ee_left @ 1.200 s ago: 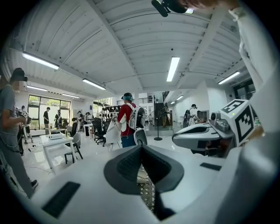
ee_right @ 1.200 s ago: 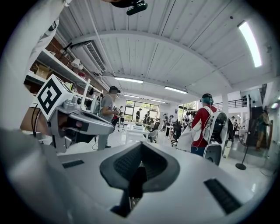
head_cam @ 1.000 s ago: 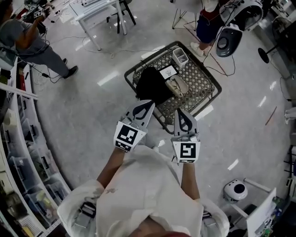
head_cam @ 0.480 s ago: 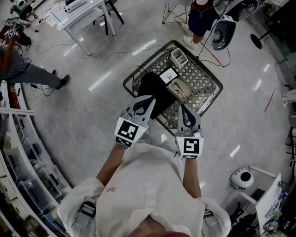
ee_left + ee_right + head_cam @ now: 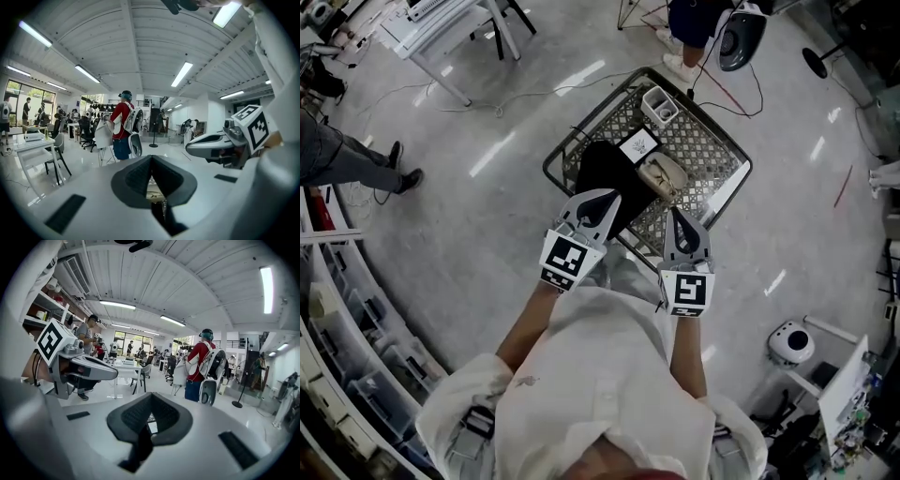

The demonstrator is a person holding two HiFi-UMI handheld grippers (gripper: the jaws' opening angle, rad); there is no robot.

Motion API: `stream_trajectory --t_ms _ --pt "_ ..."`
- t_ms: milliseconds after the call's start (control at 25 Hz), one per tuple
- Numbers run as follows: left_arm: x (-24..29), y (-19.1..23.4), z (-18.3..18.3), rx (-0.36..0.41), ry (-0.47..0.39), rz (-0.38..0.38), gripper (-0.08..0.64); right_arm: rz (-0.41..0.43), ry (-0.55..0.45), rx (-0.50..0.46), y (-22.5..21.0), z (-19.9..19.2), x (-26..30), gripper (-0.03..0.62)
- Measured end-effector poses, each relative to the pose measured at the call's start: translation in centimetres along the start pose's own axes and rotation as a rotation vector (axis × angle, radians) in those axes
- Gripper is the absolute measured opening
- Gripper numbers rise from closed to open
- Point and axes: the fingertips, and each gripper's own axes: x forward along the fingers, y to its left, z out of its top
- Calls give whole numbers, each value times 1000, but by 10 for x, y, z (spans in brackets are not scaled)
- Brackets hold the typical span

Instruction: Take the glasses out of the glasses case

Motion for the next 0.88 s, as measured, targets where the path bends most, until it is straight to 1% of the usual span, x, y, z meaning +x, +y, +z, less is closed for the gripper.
stream_trajectory --t_ms 200,400,560,720,880 --pt "28 4 -5 10 17 3 12 -12 40 13 -27 -21 18 6" --pt "56 11 -15 5 55 8 12 -3 57 51 -47 -39 42 6" --pt "84 13 -29 -5 100 3 12 7 92 73 -67 -60 60 6" --pt "112 16 -41 -8 146 -4 12 26 101 114 -80 -73 79 6" --pt "135 15 -54 -5 191 -17 12 38 144 149 -92 -99 92 6"
